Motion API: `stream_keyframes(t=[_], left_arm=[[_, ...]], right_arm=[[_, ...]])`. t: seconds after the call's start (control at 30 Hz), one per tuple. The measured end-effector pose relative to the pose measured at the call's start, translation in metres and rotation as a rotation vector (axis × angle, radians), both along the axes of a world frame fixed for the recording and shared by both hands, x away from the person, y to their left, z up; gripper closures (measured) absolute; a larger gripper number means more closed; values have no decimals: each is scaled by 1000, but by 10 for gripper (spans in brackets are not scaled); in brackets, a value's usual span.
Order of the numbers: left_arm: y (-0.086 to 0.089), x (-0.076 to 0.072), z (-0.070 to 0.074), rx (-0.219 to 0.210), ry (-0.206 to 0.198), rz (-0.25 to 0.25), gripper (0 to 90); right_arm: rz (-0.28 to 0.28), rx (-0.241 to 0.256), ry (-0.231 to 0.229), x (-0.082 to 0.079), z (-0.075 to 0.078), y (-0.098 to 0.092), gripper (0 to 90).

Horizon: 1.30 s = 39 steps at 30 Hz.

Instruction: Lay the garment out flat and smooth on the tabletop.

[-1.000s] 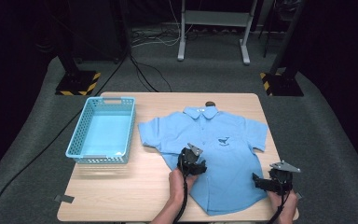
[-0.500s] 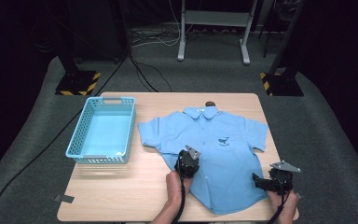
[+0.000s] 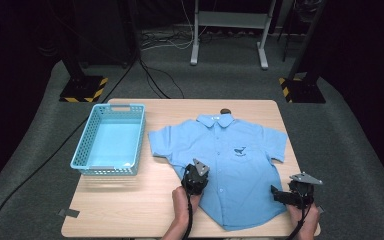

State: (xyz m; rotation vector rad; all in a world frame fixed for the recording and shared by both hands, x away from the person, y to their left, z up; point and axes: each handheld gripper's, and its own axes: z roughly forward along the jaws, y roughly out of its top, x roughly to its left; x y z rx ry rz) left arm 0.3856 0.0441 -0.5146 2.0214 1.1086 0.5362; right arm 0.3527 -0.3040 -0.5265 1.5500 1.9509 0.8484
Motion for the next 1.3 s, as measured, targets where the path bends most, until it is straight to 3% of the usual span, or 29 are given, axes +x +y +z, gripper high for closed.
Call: stream_keyframes(t=[0.27, 0.6, 0.93, 1.1, 1.3], left_arm=[[19, -19, 5, -35, -37, 6, 873], [38, -44, 9, -37, -61, -5, 873], [53, -65, 3, -11, -56, -9, 872], [62, -75, -3, -18, -42, 2, 866], [79, -87, -11, -12, -8, 5, 772]], right_arm=[[1, 1, 0, 0, 0, 0, 63], [0, 3, 1, 0, 0, 0, 63], [0, 4, 2, 0, 0, 0, 63], [0, 5, 2, 1, 0, 0, 63], [0, 6, 3, 1, 0, 0, 63]])
